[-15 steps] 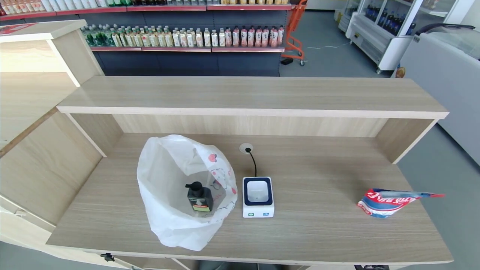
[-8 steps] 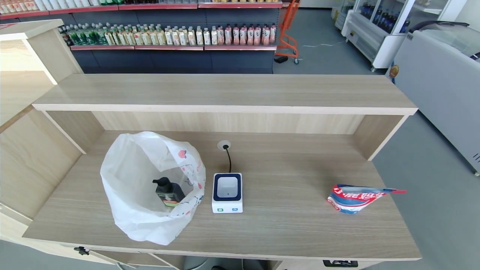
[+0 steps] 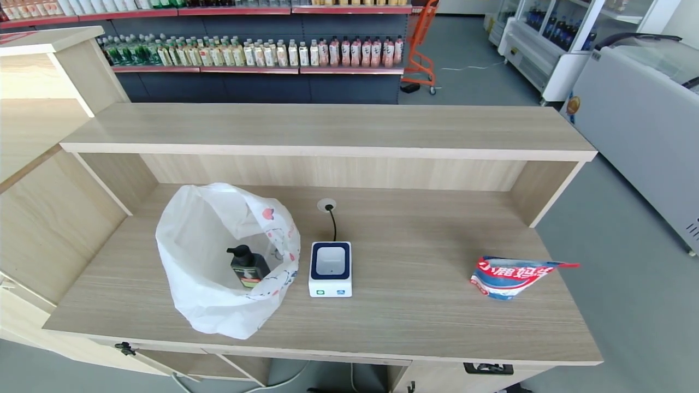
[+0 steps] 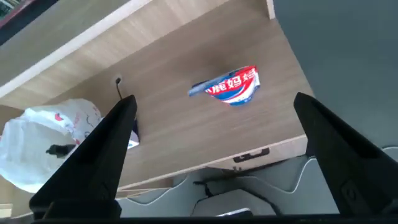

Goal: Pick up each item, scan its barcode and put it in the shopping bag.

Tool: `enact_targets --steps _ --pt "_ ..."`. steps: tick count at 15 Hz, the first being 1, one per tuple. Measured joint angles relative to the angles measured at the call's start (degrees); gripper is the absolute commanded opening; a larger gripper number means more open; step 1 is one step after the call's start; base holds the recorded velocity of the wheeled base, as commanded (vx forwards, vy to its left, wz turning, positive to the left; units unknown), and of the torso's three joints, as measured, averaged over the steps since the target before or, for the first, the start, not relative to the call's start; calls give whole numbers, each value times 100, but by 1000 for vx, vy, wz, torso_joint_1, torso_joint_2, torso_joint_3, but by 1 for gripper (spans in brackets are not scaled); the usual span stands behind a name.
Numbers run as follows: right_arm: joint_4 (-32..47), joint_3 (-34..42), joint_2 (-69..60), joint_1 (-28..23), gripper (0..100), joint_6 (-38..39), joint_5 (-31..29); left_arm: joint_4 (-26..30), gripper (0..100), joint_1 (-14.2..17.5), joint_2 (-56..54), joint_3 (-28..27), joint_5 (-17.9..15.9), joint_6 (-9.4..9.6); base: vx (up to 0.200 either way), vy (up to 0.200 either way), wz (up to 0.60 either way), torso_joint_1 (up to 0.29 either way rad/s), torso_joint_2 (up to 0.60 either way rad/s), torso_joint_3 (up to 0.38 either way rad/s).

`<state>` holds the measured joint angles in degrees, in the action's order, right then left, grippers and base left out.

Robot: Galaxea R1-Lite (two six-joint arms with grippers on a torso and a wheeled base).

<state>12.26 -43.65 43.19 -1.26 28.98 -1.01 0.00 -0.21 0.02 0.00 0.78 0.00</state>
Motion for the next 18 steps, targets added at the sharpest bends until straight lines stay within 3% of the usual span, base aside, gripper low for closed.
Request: enact_targets --steps 3,5,9,18 --pt "946 -2271 2921 -54 100 1659 -95 0 100 0 0 0 0 0 0 0 0 0 0 0" --pt "1130 -2950 4452 -52 100 2655 -172 0 100 5 0 0 -2 0 0 0 0 0 0 0" --pt "493 -2572 5882 321 100 3271 -265 0 100 5 0 0 -2 0 0 0 0 0 0 0" --pt "-603 -2199 6822 677 100 3354 -352 0 100 5 0 0 -2 0 0 0 0 0 0 0"
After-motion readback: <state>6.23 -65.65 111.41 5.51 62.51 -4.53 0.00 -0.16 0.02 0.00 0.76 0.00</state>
